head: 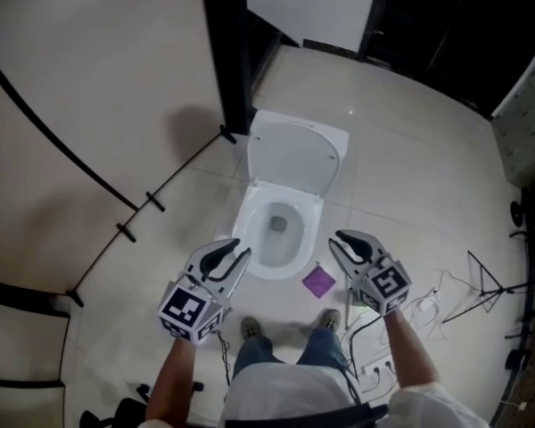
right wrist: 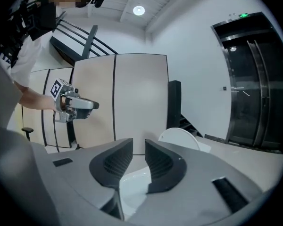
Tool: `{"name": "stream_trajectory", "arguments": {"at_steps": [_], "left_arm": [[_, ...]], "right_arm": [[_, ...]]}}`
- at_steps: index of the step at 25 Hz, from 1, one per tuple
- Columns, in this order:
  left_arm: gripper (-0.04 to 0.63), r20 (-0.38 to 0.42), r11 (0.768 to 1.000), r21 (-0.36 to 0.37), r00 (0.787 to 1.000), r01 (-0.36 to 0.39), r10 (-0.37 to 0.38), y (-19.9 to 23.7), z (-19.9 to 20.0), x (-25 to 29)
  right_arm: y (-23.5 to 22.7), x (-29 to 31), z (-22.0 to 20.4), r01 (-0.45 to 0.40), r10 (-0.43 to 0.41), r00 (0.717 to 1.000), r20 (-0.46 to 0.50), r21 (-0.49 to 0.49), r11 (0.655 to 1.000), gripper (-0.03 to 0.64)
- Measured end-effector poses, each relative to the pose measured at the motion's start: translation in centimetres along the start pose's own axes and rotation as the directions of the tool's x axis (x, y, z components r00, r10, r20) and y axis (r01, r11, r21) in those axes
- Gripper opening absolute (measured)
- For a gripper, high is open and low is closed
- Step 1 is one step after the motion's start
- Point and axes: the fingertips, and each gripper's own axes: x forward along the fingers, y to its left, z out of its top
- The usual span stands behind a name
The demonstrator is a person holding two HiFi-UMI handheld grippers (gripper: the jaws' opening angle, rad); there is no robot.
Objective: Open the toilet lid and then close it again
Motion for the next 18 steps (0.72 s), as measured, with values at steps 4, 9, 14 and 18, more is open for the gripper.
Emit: {"name": "stream_trajectory", "arguments": {"at_steps": [4,9,14,18], "left_arm": [[0.092,-0.008,0.999,0.014,0.999,0.053,-0.053,2.4,-0.2,0.9],[0.092,-0.020,0.998,0.012,0.997,0.069,-0.069,4.1,-0.6,3.9],[0.092,0.002,0.995,0.035,0.996,0.092,-0.092,4.6,-0.8,6.4],[0.092,-0.005,0.995,0.042,0.995,0.095,-0.095,4.7,-1.9,7.5]], "right_arm": [[-1.0,2.4,0.1,0.028,-0.029,0.999,-0.043,-0.025,0.999,0.086],[-8.3,5.8,-0.2,0.068,-0.080,0.990,-0.119,-0.103,0.992,0.132],[-19.0,12.6,0.4,0.095,-0.145,0.969,-0.202,-0.238,0.967,0.174],[-25.7,19.1,0.1,0.092,-0.152,0.944,-0.293,-0.209,0.974,0.199]]}}
